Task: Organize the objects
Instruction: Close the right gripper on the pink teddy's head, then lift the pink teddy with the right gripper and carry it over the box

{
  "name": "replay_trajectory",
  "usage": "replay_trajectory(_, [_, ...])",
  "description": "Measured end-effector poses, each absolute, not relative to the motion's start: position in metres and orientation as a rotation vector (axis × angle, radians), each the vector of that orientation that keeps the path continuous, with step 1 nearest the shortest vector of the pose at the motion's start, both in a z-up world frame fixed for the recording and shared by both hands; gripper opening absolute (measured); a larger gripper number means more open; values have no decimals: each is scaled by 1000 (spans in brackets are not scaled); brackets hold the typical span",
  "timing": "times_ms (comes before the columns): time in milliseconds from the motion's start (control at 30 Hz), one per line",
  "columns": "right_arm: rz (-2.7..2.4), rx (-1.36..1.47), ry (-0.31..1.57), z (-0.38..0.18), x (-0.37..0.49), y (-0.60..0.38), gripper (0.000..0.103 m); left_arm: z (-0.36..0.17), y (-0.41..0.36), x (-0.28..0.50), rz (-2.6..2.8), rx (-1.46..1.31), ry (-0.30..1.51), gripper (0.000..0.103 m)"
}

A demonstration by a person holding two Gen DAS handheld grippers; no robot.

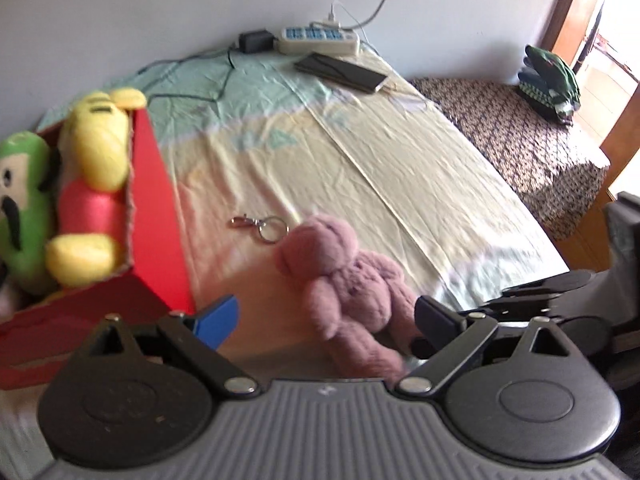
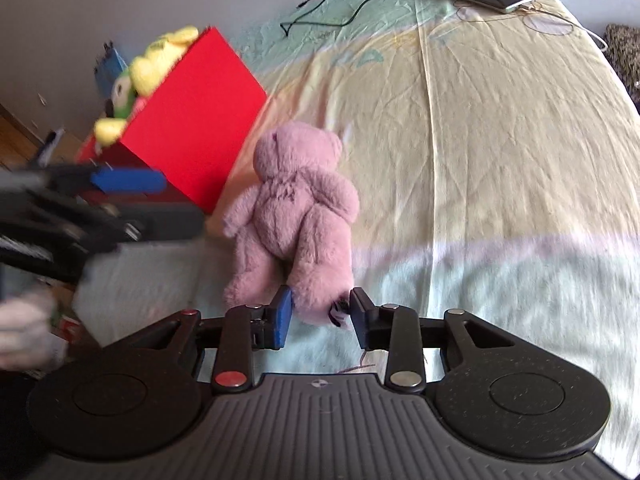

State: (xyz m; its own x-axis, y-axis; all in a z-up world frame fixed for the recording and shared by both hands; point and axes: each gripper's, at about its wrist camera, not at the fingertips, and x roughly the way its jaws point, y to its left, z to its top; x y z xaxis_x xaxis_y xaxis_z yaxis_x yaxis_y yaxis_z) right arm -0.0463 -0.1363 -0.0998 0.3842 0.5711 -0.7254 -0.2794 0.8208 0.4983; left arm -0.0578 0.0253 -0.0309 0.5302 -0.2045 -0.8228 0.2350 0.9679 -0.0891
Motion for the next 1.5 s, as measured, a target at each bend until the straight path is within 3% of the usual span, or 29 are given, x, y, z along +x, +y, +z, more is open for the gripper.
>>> replay_trajectory(233, [495,589,1044,-114,-12,-157,37,-61,30,-50,-272,11,1070,95])
replay_trajectory(633, [628,732,1120,-139,24,-128,43,-98,14,-30,-358,-61,1173,97])
replay_trajectory(767, [643,791,1147,-144,25,-133,39,-101,21,-26,-353,-111,1182,99])
replay_trajectory(867, [690,820,1187,-148,20,-129,29,-102,26,-23,-350,-149,1183,98])
replay_trajectory(1500, [602,748,936,-82,-41,-136,27,-67,10,-46,-393,-16,1017,98])
